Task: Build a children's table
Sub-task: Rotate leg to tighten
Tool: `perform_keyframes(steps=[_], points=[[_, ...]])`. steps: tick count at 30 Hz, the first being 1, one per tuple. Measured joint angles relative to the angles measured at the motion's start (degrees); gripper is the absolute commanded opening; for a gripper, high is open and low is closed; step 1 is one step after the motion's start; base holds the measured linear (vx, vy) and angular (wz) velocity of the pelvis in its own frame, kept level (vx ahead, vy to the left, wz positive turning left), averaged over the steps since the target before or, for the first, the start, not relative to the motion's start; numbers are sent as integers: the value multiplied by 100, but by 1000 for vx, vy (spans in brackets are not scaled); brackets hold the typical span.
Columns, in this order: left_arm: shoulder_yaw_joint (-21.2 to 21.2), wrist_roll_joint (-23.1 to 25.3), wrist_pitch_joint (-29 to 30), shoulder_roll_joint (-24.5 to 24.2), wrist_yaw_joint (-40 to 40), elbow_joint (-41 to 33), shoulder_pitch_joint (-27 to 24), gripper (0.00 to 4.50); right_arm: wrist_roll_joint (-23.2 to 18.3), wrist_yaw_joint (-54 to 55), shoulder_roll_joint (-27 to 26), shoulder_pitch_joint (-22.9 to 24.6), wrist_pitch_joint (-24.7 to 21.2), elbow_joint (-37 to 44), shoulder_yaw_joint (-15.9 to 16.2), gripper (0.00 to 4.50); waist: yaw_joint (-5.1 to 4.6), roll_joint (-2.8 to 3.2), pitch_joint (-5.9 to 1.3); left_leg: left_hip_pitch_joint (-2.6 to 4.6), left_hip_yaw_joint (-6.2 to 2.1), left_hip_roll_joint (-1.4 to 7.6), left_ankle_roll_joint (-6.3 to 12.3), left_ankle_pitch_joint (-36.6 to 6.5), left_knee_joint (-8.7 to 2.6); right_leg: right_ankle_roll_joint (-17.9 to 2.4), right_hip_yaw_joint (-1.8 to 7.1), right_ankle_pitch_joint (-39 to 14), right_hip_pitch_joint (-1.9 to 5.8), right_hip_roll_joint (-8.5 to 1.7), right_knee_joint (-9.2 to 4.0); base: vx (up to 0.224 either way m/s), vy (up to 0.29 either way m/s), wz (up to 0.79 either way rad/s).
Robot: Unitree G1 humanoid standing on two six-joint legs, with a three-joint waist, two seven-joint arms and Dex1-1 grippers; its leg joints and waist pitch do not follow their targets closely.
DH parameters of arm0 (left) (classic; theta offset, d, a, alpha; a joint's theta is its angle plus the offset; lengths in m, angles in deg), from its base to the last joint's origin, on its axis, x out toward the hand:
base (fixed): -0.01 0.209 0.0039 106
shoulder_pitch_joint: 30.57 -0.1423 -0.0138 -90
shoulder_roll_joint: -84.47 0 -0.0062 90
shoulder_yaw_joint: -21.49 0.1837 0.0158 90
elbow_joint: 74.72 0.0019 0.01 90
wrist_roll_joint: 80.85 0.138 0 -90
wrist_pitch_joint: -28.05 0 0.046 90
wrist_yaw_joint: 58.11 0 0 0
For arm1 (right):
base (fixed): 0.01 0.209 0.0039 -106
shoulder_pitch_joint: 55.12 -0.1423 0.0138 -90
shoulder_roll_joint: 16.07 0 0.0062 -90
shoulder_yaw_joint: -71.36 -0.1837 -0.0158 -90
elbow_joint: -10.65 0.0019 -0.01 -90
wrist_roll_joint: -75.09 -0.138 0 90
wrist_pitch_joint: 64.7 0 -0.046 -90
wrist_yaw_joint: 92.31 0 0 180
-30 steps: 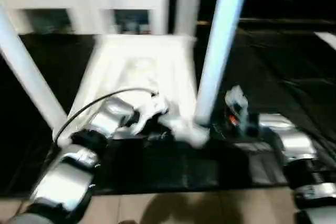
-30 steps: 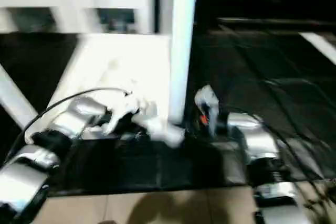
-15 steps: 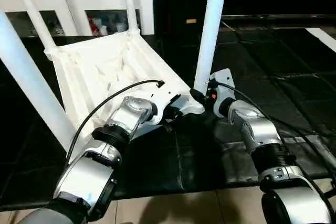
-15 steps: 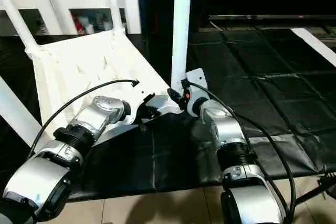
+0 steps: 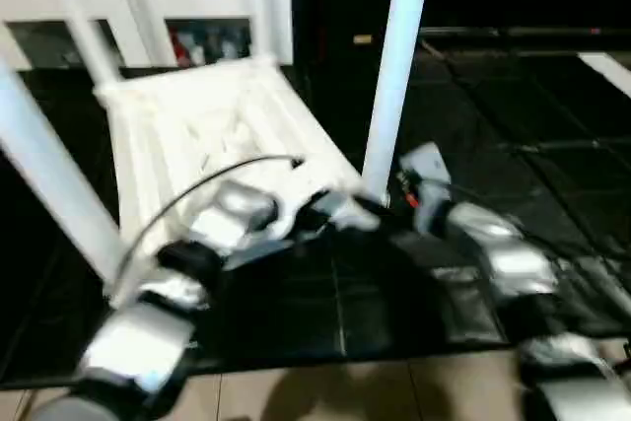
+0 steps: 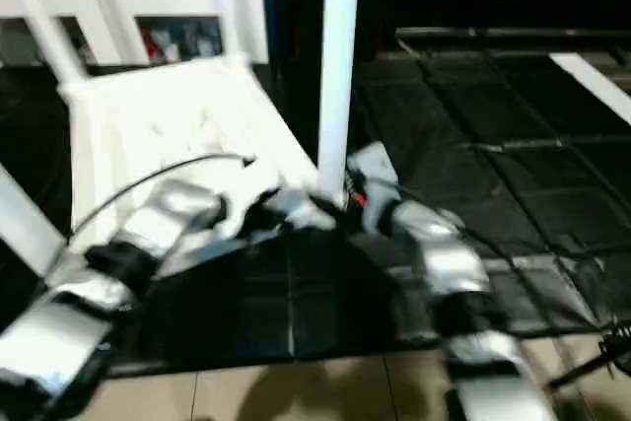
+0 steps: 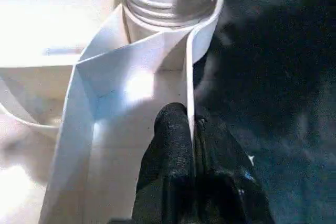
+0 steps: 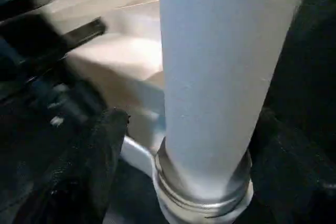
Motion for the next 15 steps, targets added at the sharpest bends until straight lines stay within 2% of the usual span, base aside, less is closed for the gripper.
perform_keyframes(steps=[8,9,12,13,15], points=[[270,-18,-577,-447,-1149,-218,-123,0,-148,-1665,532,-23,202,-16,350,376,226,-10,6,-16,-5,-1,15,-10,20,-1,-1,0,-10,-3,-5,0,0,0],[305,-9,-695,-498,-1260,-212,-123,0,-161,-1856,605,-44,216,-42,360,360,255,-11,7,-18,-5,0,18,-12,23,-1,-1,0,-10,-3,-5,0,0,0],[348,-3,-800,-555,-1451,-209,-123,0,-196,-2078,654,-103,246,-67,370,347,279,-13,8,-18,-5,0,18,-11,24,-1,-1,0,-11,-3,-3,0,0,0],[364,-4,-831,-588,-1554,-211,-123,0,-263,-2187,655,-115,235,-70,393,326,281,-14,8,-18,-5,0,16,-12,24,-1,-1,0,-11,-3,-2,0,0,0],[396,-5,-866,-618,-1686,-222,-123,0,-351,-2345,654,-128,149,-70,442,312,283,-15,9,-17,-5,0,16,-11,25,-1,-1,0,-11,-4,-2,0,0,0]])
